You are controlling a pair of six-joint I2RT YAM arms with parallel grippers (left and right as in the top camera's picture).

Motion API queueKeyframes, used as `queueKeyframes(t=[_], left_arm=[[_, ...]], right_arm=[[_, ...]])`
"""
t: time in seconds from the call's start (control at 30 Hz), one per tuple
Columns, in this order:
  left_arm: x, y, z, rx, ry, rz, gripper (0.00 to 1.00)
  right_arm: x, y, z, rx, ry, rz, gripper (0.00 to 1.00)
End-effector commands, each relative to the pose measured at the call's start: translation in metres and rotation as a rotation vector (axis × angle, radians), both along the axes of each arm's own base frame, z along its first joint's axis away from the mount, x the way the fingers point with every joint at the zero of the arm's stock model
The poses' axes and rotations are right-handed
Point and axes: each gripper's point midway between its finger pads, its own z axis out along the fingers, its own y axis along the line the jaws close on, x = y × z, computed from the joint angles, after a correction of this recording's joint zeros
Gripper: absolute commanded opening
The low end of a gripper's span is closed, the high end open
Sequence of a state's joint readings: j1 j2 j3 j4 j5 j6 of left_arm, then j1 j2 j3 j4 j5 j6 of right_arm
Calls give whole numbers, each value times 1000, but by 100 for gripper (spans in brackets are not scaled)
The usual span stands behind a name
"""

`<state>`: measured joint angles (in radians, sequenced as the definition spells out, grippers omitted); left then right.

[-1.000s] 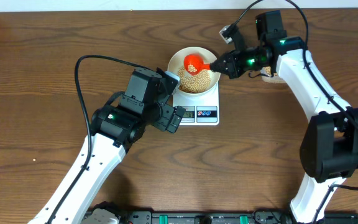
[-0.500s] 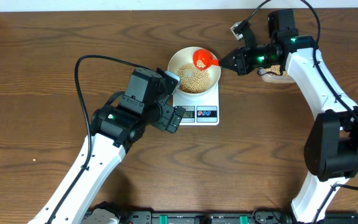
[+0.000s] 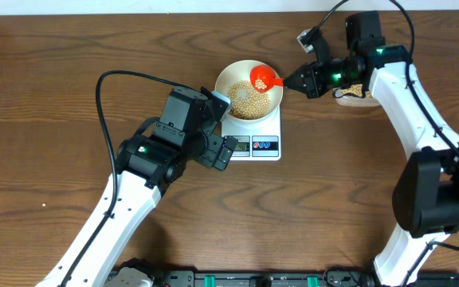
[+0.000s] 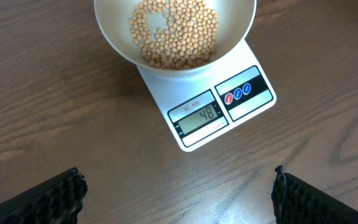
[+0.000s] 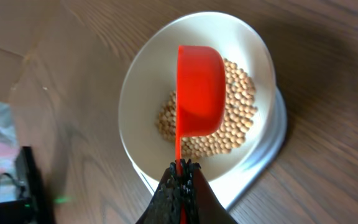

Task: Scoop item into bowl and weigh 50g on scale

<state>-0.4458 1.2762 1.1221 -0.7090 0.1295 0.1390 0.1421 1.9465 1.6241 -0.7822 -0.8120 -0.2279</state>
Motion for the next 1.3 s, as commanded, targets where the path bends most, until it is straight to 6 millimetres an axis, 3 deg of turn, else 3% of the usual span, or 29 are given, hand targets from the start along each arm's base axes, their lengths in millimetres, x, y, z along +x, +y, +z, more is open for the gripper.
queueKeyframes(t=[0.0,0.27,0.4,0.87,1.27], left_arm=[[-1,1,-1,2,1,-8,97],[-1,1,-1,2,1,-8,97],[-1,1,-1,2,1,-8,97],[-1,1,-1,2,1,-8,97],[-1,1,-1,2,1,-8,97]], right_arm=[[-7,4,13,-106,-89,15,1],[-13,17,14,-377,-221,3,1],[-15,23,12,-428,-246,11,1],[-21,33,16,-359,-232,43,1],[-19,30,17,-341,-225,39,1]])
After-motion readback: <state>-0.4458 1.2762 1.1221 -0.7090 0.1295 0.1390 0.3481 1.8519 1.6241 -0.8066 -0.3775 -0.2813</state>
